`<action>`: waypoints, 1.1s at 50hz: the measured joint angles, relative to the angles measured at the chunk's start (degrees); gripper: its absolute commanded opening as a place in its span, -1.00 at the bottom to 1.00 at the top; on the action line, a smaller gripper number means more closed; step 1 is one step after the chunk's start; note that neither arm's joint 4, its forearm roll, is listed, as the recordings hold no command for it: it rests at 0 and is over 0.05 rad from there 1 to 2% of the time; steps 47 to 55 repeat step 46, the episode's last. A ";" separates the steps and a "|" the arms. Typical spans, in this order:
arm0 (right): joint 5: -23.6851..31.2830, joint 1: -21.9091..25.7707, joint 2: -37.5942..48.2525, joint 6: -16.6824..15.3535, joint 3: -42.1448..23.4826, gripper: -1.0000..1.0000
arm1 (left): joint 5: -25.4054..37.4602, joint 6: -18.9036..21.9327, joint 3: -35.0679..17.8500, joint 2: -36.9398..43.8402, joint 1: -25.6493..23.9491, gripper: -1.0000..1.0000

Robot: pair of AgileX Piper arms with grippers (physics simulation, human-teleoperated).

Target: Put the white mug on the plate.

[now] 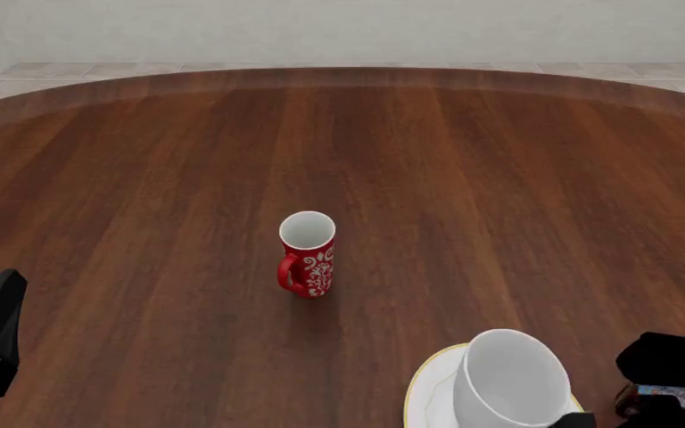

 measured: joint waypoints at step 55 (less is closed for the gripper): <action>18.12 -2.11 -16.57 -7.78 -16.58 1.00 | 0.00 0.00 0.00 0.00 0.00 1.00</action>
